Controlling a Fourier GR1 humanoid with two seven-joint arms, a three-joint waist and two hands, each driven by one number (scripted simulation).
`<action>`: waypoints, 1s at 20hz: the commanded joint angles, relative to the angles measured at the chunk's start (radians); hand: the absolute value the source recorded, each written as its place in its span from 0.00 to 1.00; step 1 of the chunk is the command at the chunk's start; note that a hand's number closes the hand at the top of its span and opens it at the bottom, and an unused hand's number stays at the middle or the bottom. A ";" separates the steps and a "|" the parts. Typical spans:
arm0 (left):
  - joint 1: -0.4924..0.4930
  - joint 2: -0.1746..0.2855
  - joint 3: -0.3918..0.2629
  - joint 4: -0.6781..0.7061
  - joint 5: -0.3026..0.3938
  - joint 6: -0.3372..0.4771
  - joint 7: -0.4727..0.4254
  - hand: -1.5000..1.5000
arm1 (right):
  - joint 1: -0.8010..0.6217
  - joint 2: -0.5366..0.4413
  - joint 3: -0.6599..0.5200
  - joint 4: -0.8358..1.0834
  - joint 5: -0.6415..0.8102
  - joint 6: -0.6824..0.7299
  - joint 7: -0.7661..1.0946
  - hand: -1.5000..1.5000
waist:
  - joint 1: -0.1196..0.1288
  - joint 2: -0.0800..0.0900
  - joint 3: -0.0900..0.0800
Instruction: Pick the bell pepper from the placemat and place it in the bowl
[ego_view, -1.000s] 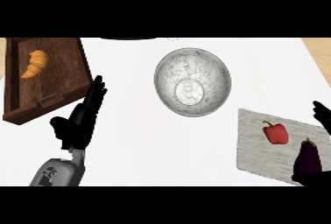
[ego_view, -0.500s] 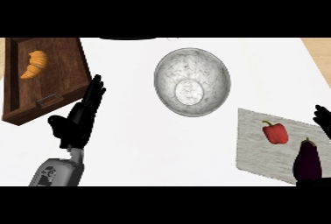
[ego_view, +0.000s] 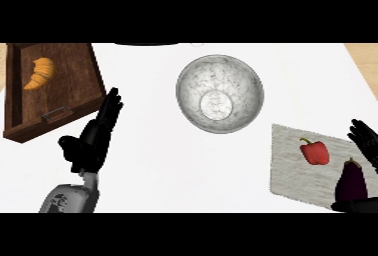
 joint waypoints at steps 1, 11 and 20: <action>-0.027 -0.001 0.049 0.047 -0.010 -0.025 -0.012 0.50 | 0.008 0.041 -0.005 -0.010 0.011 0.029 0.032 0.00 | -0.002 0.000 0.000; 0.016 -0.032 0.065 0.019 -0.040 -0.057 -0.025 0.50 | -0.056 0.121 0.015 0.141 0.143 -0.013 -0.097 0.00 | 0.000 0.000 0.000; 0.012 -0.045 0.047 -0.072 -0.050 -0.060 0.053 0.50 | -0.217 0.101 0.028 0.412 0.341 -0.179 -0.155 0.00 | 0.005 0.001 0.000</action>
